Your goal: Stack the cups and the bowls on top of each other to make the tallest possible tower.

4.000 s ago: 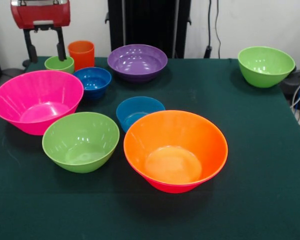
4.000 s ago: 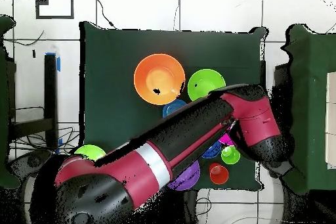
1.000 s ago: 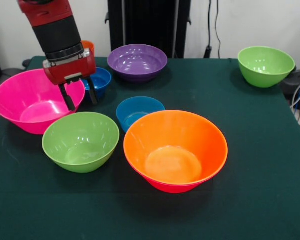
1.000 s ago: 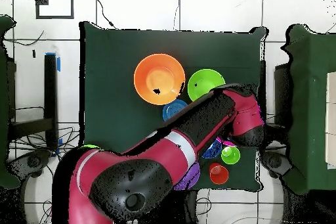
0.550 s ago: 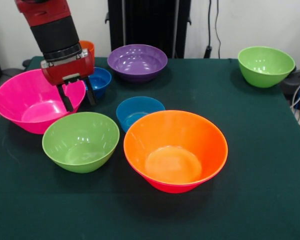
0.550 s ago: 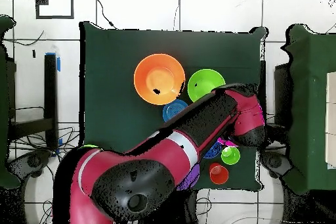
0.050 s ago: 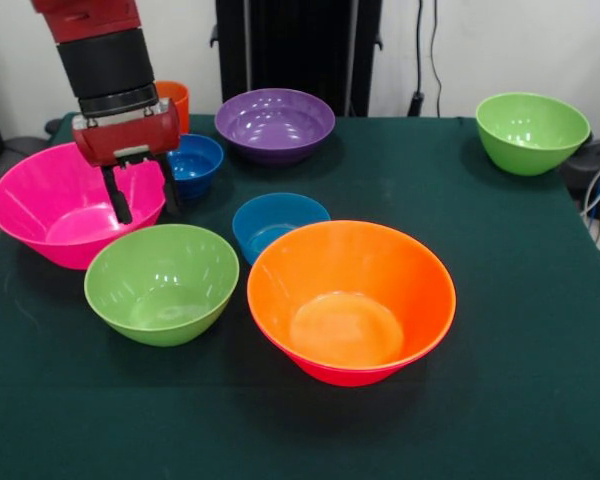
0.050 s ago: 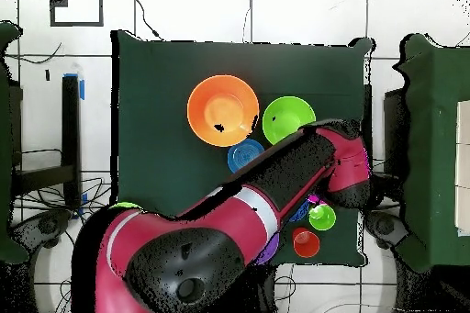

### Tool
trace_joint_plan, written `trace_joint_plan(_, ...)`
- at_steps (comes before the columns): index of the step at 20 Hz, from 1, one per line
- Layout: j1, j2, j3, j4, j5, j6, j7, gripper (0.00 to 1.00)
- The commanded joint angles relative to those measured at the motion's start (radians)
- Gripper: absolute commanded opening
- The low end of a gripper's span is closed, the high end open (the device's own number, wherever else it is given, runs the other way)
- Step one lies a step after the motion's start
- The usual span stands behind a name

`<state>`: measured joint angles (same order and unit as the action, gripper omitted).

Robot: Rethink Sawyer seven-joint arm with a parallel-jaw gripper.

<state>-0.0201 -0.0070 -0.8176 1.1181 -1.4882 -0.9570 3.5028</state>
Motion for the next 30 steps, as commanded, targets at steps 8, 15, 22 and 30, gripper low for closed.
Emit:
trace_joint_plan(8,0.011,-0.011,0.117,0.133,0.101,0.175,0.046,1.0)
trace_joint_plan(15,0.016,-0.011,0.127,0.13,0.099,0.177,0.051,1.0)
trace_joint_plan(22,0.032,-0.018,0.138,0.175,0.13,0.204,0.088,1.0)
trace_joint_plan(30,0.122,-0.063,0.088,0.252,0.108,0.22,0.223,1.0)
